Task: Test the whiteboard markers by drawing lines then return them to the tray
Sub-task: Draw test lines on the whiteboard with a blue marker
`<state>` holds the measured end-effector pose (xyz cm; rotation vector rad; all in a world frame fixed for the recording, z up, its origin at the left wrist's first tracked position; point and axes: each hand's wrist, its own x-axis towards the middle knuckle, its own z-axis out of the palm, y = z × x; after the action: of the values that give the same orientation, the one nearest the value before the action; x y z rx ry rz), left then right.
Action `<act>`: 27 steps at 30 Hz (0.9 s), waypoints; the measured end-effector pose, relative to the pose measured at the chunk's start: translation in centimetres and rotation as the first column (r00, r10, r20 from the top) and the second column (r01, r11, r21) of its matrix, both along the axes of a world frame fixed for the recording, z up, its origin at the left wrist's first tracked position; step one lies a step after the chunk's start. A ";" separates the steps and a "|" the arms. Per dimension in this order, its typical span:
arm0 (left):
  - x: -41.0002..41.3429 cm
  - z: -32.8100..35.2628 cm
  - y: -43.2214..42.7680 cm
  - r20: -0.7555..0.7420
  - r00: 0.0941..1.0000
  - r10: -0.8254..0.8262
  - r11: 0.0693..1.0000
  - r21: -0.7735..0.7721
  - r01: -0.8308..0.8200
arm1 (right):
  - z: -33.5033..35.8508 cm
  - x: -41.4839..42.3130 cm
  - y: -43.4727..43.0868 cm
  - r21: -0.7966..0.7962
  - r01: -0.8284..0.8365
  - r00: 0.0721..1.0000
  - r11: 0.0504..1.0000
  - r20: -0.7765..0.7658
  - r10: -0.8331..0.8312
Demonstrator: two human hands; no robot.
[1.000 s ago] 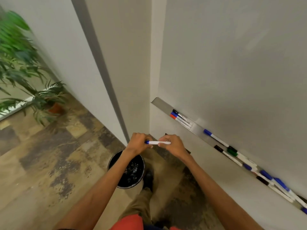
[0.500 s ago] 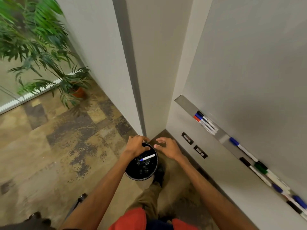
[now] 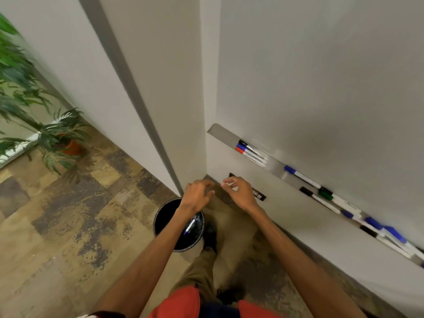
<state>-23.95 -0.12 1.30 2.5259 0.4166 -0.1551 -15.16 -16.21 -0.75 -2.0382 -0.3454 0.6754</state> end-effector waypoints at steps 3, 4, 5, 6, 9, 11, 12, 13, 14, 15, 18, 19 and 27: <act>2.0 0.1 -2.8 -0.001 0.996 -0.094 0.996 0.003 0.094 | 0.7 0.9 -3.2 -0.011 0.119 0.991 0.993 0.071 -0.118; 2.6 0.1 -3.8 -0.015 0.991 -0.133 0.991 -0.001 0.133 | 0.9 1.3 -4.3 -0.017 0.151 0.985 0.988 0.088 -0.149; 3.2 0.2 -4.9 -0.027 0.985 -0.168 0.986 -0.007 0.168 | 1.1 1.7 -5.5 -0.021 0.182 0.979 0.983 0.102 -0.179; 3.9 0.3 -5.9 -0.029 0.980 -0.199 0.980 -0.014 0.199 | 1.4 2.3 -6.8 -0.021 0.211 0.971 0.977 0.119 -0.207; 6.4 0.3 -9.0 0.001 0.959 -0.284 0.958 -0.048 0.284 | 1.9 4.1 -10.1 -0.024 0.294 0.940 0.955 0.190 -0.284; 8.3 0.3 -10.7 0.034 0.949 -0.313 0.948 -0.052 0.314 | 2.0 5.1 -12.1 -0.037 0.363 0.912 0.931 0.217 -0.347; 9.3 0.3 -11.6 0.054 0.946 -0.320 0.945 -0.060 0.323 | 1.9 5.5 -13.0 -0.042 0.405 0.895 0.913 0.221 -0.387; 10.3 0.5 -12.5 0.079 0.941 -0.329 0.940 -0.070 0.335 | 1.9 5.9 -13.8 -0.048 0.444 0.877 0.895 0.226 -0.423; 11.3 0.6 -13.3 0.102 0.933 -0.344 0.933 -0.074 0.352 | 1.9 6.3 -14.5 -0.057 0.475 0.861 0.878 0.235 -0.451; 12.3 0.8 -14.1 0.125 0.924 -0.362 0.925 -0.071 0.372 | 1.9 6.7 -15.2 -0.067 0.498 0.848 0.865 0.246 -0.469; 15.0 0.3 -16.0 0.169 0.903 -0.395 0.912 -0.045 0.408 | 1.5 7.2 -16.4 -0.108 0.548 0.817 0.829 0.280 -0.503; 16.0 0.0 -16.6 0.169 0.893 -0.418 0.904 -0.017 0.426 | 1.2 7.3 -16.8 -0.125 0.565 0.807 0.815 0.287 -0.516; 20.2 -2.5 -19.3 0.067 0.806 -0.588 0.800 0.191 0.568 | -1.0 9.0 -17.3 -0.276 0.582 0.792 0.765 0.406 -0.456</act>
<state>-3.70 -19.44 -1.18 2.7284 -0.4336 -0.1999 -6.15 -33.49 -1.75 -2.4773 0.2175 0.0519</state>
